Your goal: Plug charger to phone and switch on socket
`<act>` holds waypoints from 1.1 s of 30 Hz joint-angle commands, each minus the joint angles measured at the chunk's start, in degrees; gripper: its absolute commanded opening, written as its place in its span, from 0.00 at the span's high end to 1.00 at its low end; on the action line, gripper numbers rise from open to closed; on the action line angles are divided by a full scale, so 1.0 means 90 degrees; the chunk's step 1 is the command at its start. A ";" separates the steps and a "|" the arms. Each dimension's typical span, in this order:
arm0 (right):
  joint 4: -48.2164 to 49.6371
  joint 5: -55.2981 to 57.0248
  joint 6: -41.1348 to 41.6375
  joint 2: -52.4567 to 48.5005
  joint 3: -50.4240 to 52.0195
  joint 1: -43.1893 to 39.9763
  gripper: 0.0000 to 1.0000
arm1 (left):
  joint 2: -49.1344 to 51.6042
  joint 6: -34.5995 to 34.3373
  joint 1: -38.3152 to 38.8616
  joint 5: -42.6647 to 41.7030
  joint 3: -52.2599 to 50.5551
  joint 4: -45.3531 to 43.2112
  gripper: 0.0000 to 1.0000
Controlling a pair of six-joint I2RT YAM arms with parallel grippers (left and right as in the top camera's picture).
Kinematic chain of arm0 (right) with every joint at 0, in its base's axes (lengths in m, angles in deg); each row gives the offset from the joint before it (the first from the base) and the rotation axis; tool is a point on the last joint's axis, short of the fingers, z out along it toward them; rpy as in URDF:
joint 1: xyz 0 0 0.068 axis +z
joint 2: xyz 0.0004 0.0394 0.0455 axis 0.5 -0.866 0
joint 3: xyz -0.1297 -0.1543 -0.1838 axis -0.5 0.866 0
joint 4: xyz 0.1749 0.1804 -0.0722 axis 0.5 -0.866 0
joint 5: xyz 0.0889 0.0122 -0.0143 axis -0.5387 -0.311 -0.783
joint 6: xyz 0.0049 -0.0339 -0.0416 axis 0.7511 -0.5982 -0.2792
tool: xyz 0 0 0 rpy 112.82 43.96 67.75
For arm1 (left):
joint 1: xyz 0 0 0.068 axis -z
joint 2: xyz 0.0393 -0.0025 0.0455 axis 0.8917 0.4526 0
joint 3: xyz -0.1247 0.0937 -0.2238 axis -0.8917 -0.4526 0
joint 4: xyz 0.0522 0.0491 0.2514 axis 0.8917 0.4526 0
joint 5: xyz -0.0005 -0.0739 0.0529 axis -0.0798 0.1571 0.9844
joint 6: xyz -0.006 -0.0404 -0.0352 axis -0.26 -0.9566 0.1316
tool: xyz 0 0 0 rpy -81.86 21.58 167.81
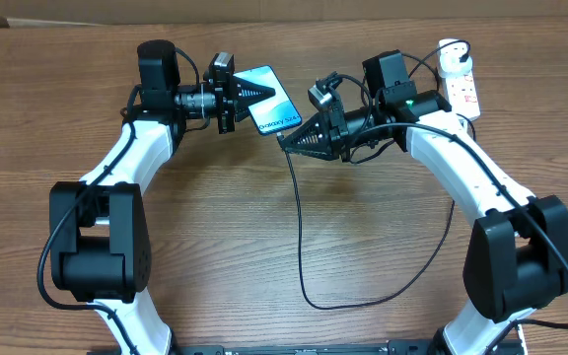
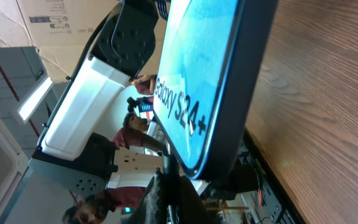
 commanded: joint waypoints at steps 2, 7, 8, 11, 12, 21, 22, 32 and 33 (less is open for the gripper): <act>0.0036 -0.0080 0.0027 0.0131 0.0019 -0.0083 0.96 | -0.0073 0.0141 -0.0012 -0.0226 0.0061 -0.0024 0.95; 0.0039 -0.0080 0.0027 0.0131 0.0019 -0.0083 0.96 | -0.0073 0.0136 -0.0041 -0.0243 0.0061 -0.0024 0.96; 0.0036 -0.0080 0.0024 0.0131 0.0019 -0.0083 0.96 | -0.0073 0.0136 -0.0041 -0.0255 0.0061 -0.0024 0.96; 0.0039 -0.0078 0.0024 0.0131 0.0019 -0.0083 0.96 | -0.0073 0.0092 -0.0041 -0.0287 0.0061 -0.0024 0.96; 0.0039 -0.0075 0.0022 0.0131 0.0019 -0.0083 0.96 | -0.0073 0.0092 -0.0041 -0.0291 0.0061 -0.0024 0.96; 0.0056 -0.0053 0.0022 0.0131 0.0019 -0.0083 0.96 | -0.0073 0.0073 -0.0044 -0.0333 0.0061 -0.0027 0.96; 0.0056 -0.0051 0.0024 0.0131 0.0019 -0.0083 0.96 | -0.0073 0.0073 -0.0044 -0.0338 0.0061 -0.0027 0.96; 0.0056 -0.0005 0.0029 0.0131 0.0019 -0.0083 0.96 | -0.0073 0.0073 -0.0041 -0.0367 0.0061 -0.0027 0.96; 0.0056 -0.0005 0.0032 0.0131 0.0019 -0.0083 0.96 | -0.0073 0.0075 -0.0041 -0.0364 0.0061 -0.0027 0.96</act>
